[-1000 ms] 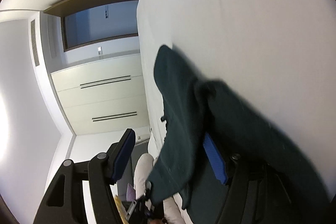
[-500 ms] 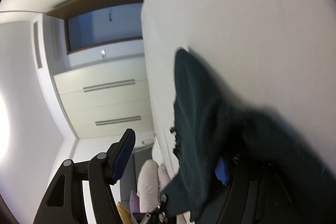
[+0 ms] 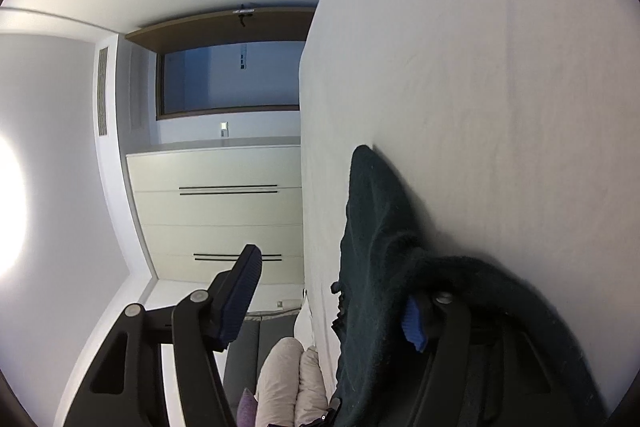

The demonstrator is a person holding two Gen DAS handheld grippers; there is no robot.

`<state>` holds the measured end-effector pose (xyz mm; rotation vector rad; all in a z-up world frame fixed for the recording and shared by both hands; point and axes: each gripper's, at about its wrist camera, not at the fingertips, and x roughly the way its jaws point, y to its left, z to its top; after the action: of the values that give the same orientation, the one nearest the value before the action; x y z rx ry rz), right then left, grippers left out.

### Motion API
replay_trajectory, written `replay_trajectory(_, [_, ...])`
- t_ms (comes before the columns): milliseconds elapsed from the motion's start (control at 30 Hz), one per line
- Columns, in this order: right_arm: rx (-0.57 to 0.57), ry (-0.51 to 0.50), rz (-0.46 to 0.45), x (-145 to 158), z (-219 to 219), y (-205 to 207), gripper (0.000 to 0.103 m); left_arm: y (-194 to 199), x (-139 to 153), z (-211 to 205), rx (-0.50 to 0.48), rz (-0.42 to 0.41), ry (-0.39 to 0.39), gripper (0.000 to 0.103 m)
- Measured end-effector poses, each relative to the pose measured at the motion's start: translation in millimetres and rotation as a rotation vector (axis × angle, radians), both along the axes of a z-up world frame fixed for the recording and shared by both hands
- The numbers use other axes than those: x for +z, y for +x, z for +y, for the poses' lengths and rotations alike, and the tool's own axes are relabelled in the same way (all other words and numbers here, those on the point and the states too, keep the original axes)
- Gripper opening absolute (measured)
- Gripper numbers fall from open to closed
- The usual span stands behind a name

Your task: Fold small clothes

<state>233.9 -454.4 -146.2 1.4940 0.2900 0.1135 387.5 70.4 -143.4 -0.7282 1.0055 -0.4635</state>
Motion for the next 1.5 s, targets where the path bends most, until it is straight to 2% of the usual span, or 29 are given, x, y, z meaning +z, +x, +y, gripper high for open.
replay_trajectory(67, [0.007, -0.008, 0.005, -0.7, -2.3, -0.9, 0.063, 0.8, -7.6, -4.2, -0.020, 0.008, 0.035, 0.008])
replay_trajectory(200, [0.012, 0.030, 0.026, -7.5, -10.8, 0.8, 0.057, 1.2, -13.3, -1.4, -0.031, 0.001, 0.031, 0.009])
replay_trajectory(367, [0.023, 0.029, 0.032, -13.9, -15.1, -1.1, 0.047, -0.7, -13.6, 5.5, -0.054, -0.007, 0.039, 0.010])
replay_trajectory(467, [0.037, 0.016, 0.031, -13.0, -13.3, -1.1, 0.046, -0.8, -11.9, 9.3, -0.056, 0.011, 0.042, 0.010])
replay_trajectory(533, [0.067, 0.015, 0.050, -10.2, -12.1, -2.4, 0.049, -1.8, -4.0, 9.3, -0.059, 0.008, 0.089, 0.010])
replay_trajectory(667, [0.092, 0.041, 0.047, -2.6, -13.9, -24.3, 0.068, -9.1, 15.9, 18.4, 0.007, -0.019, 0.242, 0.011])
replay_trajectory(767, [0.070, 0.050, 0.064, 7.3, -13.5, -55.6, 0.074, -18.7, 29.1, 21.0, 0.045, -0.051, 0.292, 0.011])
replay_trajectory(900, [0.034, -0.020, 0.023, 36.6, -15.2, -79.9, 0.075, -29.5, 50.7, -12.8, -0.014, -0.143, 0.322, 0.011])
replay_trajectory(1033, [0.130, -0.094, -0.018, 62.7, -0.4, -44.9, 0.075, -25.8, 51.8, -55.4, -0.102, -0.188, 0.365, 0.011])
replay_trajectory(1100, [0.193, -0.124, -0.044, 68.5, 10.8, -23.0, 0.075, -22.0, 43.7, -61.0, -0.105, -0.177, 0.372, 0.011])
replay_trajectory(1167, [0.245, -0.131, -0.047, 66.0, 22.7, 0.8, 0.077, -15.9, 26.9, -61.6, -0.098, -0.129, 0.376, 0.011])
replay_trajectory(1233, [0.290, -0.124, -0.031, 54.0, 32.7, 22.8, 0.078, -12.8, 12.7, -59.9, -0.091, -0.112, 0.359, 0.010])
replay_trajectory(1333, [0.317, -0.153, 0.027, 30.2, 40.4, 42.5, 0.079, -14.7, 5.2, -54.4, -0.085, -0.132, 0.308, 0.010])
replay_trajectory(1400, [0.301, -0.183, 0.095, 11.5, 37.9, 45.0, 0.072, -14.8, 0.9, -53.3, -0.093, -0.146, 0.292, 0.010])
replay_trajectory(1467, [0.283, -0.199, 0.083, 4.8, 30.2, 40.1, 0.054, -14.7, -3.4, -51.1, -0.100, -0.164, 0.267, 0.010])
replay_trajectory(1500, [0.269, -0.206, 0.080, 4.4, 26.2, 36.9, 0.051, -14.5, -6.2, -48.3, -0.097, -0.167, 0.240, 0.010])
